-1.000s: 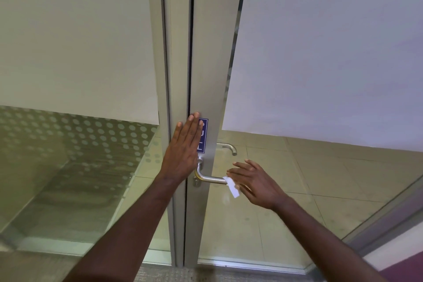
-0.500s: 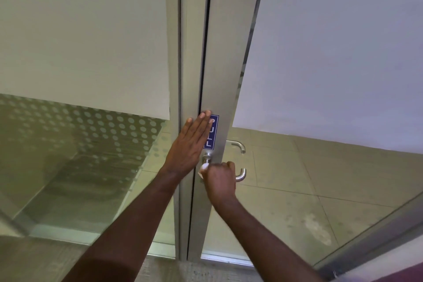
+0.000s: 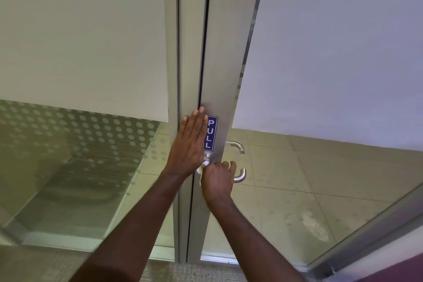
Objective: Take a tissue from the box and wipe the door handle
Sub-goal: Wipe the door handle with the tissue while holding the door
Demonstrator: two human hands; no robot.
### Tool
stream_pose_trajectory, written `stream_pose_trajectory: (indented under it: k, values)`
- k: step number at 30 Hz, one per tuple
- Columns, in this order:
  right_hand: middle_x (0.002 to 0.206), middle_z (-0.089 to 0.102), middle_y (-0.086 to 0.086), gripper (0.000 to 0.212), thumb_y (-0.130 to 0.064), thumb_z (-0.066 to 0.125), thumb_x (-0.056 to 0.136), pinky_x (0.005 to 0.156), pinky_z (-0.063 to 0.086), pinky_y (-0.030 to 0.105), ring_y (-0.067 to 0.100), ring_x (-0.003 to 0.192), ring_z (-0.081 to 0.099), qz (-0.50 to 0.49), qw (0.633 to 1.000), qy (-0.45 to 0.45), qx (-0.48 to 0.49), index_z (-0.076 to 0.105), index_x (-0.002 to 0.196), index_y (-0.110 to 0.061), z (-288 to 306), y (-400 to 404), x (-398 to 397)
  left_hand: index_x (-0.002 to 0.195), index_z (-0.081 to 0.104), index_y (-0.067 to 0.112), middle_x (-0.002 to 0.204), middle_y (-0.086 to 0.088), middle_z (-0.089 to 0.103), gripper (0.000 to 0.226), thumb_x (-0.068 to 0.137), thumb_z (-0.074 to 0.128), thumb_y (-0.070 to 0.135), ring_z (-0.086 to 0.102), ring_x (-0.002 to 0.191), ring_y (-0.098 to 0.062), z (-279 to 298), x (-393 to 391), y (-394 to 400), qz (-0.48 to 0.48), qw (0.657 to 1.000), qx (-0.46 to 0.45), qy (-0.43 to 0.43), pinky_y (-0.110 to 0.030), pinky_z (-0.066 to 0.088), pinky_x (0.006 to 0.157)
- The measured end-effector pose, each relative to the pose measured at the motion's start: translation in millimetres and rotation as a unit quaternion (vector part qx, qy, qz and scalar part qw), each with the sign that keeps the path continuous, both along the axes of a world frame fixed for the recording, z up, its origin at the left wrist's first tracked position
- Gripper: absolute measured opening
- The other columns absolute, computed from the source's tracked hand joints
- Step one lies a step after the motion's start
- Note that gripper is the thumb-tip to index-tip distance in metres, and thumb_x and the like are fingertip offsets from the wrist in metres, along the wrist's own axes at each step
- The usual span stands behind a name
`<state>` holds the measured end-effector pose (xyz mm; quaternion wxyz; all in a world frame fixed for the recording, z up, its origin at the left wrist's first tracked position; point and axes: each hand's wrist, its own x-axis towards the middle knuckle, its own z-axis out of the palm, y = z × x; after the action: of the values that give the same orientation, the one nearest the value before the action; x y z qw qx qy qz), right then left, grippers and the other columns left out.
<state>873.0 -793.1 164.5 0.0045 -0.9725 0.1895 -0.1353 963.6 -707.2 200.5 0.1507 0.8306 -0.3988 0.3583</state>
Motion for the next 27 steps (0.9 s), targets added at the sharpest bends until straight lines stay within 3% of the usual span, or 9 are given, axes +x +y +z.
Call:
stream_pose_trajectory:
  k: [3,5,7,9,11,13,16,20,27]
  values:
    - [0.090,0.071,0.007,0.025,-0.008,0.050,0.089,0.107,0.028,0.049,0.030,0.093,0.061,-0.006,1.000,0.024,0.000,0.070,0.096,-0.021,2.0,-1.7,0.6,0.162,0.007,-0.003,0.171,-0.025,0.006,0.061,0.107,0.008,0.025,0.005,0.160,-0.038,-1.5,2.3,2.5,0.007,0.997,-0.078,0.014,-0.047,0.001,0.131]
    - [0.087,0.070,0.009,0.021,-0.010,0.055,0.086,0.107,0.027,0.051,0.032,0.091,0.061,0.005,0.999,0.029,-0.020,0.071,0.091,-0.021,-1.3,-2.9,-7.7,0.162,0.007,-0.003,0.172,-0.022,-0.004,0.066,0.098,0.024,0.005,0.001,0.160,-0.038,-4.3,7.4,8.0,0.034,0.996,-0.087,0.003,-0.047,0.000,0.131]
    - [0.082,0.069,0.010,0.013,-0.011,0.061,0.082,0.105,0.028,0.053,0.033,0.087,0.061,0.011,0.999,0.028,-0.027,0.071,0.086,-0.019,-2.7,-3.3,-10.8,0.162,0.003,-0.001,0.173,-0.020,-0.008,0.081,0.089,0.037,0.000,-0.001,0.161,-0.037,-7.5,12.1,11.9,0.042,0.996,-0.074,-0.011,-0.047,-0.002,0.131]
    - [0.081,0.069,0.009,0.013,-0.012,0.058,0.085,0.102,0.029,0.051,0.031,0.084,0.062,0.009,0.999,0.023,-0.031,0.069,0.087,-0.019,4.0,-0.9,0.2,0.162,0.002,-0.001,0.173,-0.020,-0.007,0.075,0.093,0.031,0.003,-0.001,0.161,-0.037,-6.1,13.8,12.0,0.041,0.997,-0.068,-0.008,-0.047,-0.002,0.131]
    - [0.082,0.070,0.007,0.019,-0.019,0.051,0.091,0.101,0.030,0.047,0.029,0.084,0.063,-0.017,1.000,0.009,0.003,0.070,0.089,-0.020,13.5,1.6,15.5,0.162,0.003,-0.001,0.172,-0.020,-0.009,0.061,0.103,0.009,0.014,0.000,0.161,-0.037,-5.7,15.0,10.5,0.033,0.997,-0.068,0.014,-0.047,-0.003,0.131]
    - [0.083,0.072,0.006,0.021,-0.023,0.050,0.093,0.099,0.032,0.044,0.028,0.083,0.064,-0.043,0.998,0.005,0.035,0.070,0.088,-0.020,18.8,4.1,23.1,0.162,0.003,0.000,0.172,-0.019,-0.010,0.063,0.105,-0.003,0.024,0.000,0.161,-0.038,-7.2,13.3,8.9,0.035,0.997,-0.067,0.020,-0.047,-0.003,0.131]
    - [0.077,0.068,0.006,0.019,-0.009,0.051,0.088,0.090,0.034,0.043,0.027,0.076,0.060,-0.031,0.999,0.033,-0.005,0.067,0.086,-0.019,8.5,6.6,15.2,0.162,0.001,0.000,0.172,-0.019,-0.011,0.063,0.104,-0.006,0.024,0.001,0.160,-0.038,-7.7,13.1,8.6,0.035,0.997,-0.063,0.023,-0.047,-0.003,0.131]
    - [0.075,0.068,0.005,0.018,-0.009,0.052,0.088,0.089,0.033,0.044,0.027,0.076,0.059,-0.034,0.998,0.045,-0.023,0.065,0.083,-0.021,6.2,7.0,13.0,0.162,0.003,0.000,0.172,-0.023,0.000,0.069,0.104,-0.012,0.034,0.006,0.160,-0.040,-2.4,8.1,7.9,0.033,0.996,-0.066,0.047,-0.046,-0.003,0.131]
    - [0.076,0.072,0.005,0.020,-0.017,0.050,0.090,0.096,0.030,0.045,0.028,0.077,0.066,-0.071,0.995,0.004,0.076,0.064,0.077,-0.023,2.6,7.3,18.4,0.160,0.018,-0.005,0.169,-0.028,0.016,0.079,0.103,-0.015,0.038,0.015,0.158,-0.042,4.9,0.5,11.0,0.024,0.996,-0.059,0.068,-0.048,0.005,0.131]
